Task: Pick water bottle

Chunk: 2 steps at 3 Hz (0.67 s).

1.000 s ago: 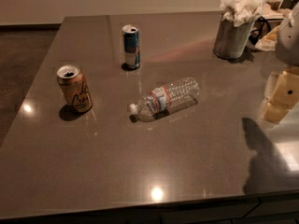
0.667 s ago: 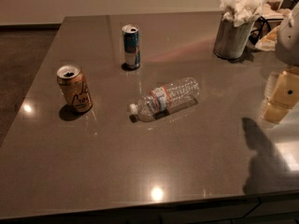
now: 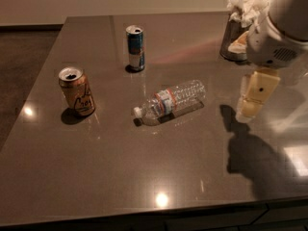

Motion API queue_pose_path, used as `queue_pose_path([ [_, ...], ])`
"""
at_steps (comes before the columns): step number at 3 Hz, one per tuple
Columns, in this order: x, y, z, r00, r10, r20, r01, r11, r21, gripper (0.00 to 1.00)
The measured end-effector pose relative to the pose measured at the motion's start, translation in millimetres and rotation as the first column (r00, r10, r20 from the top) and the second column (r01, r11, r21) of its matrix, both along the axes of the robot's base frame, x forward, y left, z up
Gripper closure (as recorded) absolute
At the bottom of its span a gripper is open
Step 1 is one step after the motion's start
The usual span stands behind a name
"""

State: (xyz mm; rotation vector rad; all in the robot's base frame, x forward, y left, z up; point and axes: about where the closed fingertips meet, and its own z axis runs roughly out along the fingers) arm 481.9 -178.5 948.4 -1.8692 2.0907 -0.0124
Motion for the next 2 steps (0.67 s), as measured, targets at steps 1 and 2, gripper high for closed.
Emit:
queue_pose_path([
  [1, 23.6, 29.2, -21.6, 0.9952, 0.097, -0.009, -0.097, 0.995, 0.019, 0.0],
  [2, 40.4, 60.3, -37.5, 0.9833, 0.181, -0.02, -0.18, 0.983, 0.036, 0.0],
])
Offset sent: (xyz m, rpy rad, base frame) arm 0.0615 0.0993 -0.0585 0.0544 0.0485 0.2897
